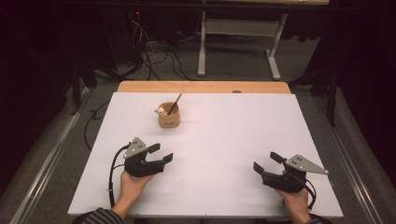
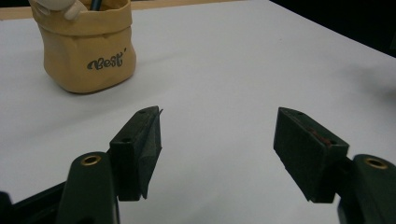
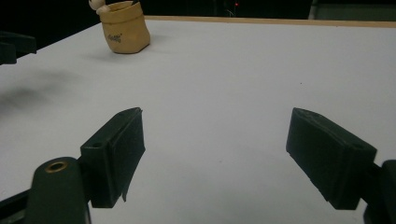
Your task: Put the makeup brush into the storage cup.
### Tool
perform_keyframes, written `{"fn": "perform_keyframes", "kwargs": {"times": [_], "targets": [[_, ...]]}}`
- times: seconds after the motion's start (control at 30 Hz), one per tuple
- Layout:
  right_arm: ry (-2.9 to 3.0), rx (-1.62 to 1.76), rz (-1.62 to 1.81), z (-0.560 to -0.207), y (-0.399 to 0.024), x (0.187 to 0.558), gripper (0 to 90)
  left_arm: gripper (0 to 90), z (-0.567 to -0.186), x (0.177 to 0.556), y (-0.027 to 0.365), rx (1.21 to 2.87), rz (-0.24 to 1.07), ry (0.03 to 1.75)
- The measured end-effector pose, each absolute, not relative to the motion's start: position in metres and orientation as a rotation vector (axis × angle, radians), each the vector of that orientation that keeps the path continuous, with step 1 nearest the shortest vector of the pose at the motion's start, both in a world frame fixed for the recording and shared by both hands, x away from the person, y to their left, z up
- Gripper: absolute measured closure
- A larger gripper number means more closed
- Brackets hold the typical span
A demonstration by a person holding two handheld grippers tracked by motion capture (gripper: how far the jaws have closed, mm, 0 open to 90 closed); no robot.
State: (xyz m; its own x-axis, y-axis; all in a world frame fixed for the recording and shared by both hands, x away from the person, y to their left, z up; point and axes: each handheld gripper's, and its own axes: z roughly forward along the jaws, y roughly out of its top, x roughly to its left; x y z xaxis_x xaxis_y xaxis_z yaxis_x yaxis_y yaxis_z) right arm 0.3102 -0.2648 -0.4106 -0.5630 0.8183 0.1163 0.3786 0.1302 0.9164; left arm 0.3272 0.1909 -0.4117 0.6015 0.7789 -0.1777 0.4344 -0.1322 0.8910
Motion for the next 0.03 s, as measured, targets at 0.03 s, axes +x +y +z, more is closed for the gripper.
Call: {"fn": "perform_keyframes", "kwargs": {"times": [0.03], "targets": [[1.998,1.156,1.422,-0.4107,-0.2645,0.3103,20.9,32.8,-0.4116,0.3273,0.1910,1.764,0.405,0.993]]}}
